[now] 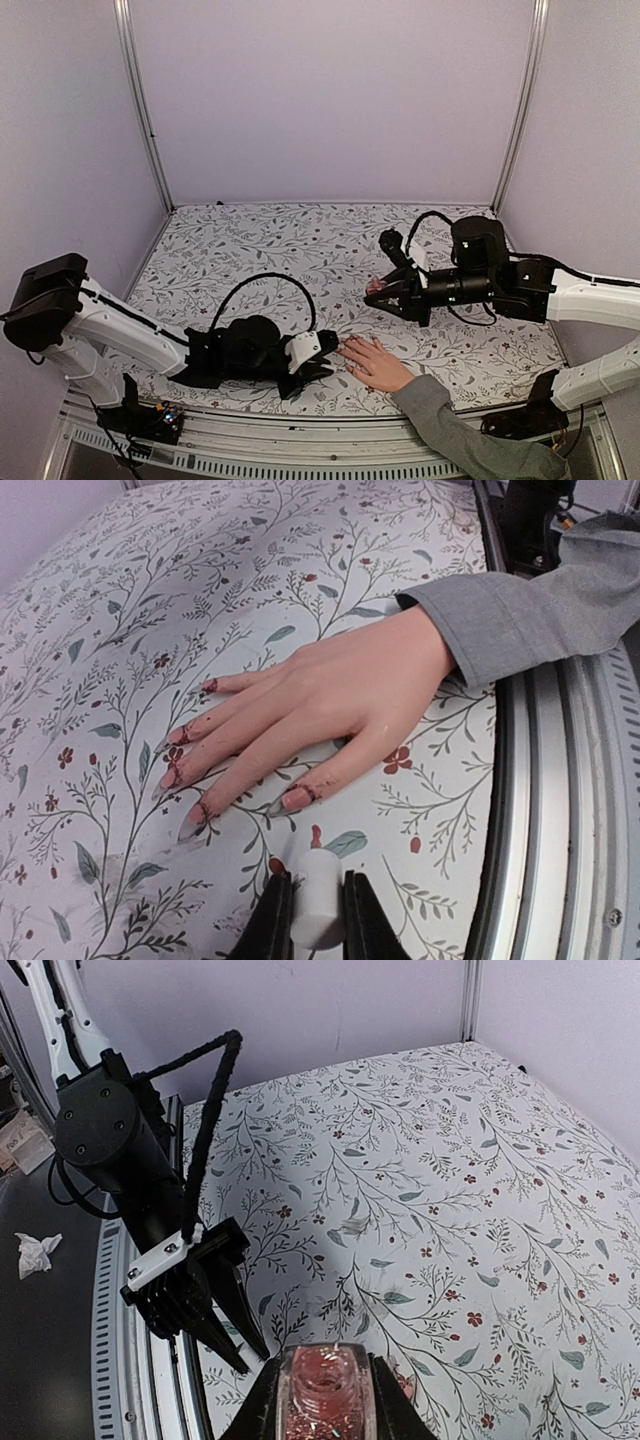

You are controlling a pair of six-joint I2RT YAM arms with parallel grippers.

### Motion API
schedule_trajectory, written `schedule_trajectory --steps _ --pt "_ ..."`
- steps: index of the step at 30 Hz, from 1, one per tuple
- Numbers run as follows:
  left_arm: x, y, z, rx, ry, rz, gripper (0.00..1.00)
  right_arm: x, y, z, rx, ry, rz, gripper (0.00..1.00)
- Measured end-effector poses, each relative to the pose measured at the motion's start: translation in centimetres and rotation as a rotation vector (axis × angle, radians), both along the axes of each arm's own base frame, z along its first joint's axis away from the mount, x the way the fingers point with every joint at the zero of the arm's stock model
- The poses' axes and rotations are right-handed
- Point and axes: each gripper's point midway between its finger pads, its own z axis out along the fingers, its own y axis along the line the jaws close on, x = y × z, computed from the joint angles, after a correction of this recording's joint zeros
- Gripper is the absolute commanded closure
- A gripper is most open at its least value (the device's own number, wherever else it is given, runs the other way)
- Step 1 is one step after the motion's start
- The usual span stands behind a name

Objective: Paint the nails
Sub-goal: Paint the nail polish on the nail.

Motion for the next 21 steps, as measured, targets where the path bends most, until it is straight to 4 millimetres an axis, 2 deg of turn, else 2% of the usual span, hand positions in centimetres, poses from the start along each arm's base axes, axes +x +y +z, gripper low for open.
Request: schedule_trajectory --steps 11,17,21 --pt "-0.3 -1.2 -0.5 0.016 -0.035 -0.026 1.0 0.0 0.0 -0.1 0.004 0.004 -0.002 1.0" --pt "0.2 -2.1 0.2 0.0 -0.041 -0.016 1.0 -0.1 -0.1 0.1 0.012 0.0 -0.004 1.0" --pt "0.2 -1.9 1.2 -0.038 -0.005 0.018 1.0 -0.1 -0.2 0.6 0.023 -0.007 -0.004 1.0"
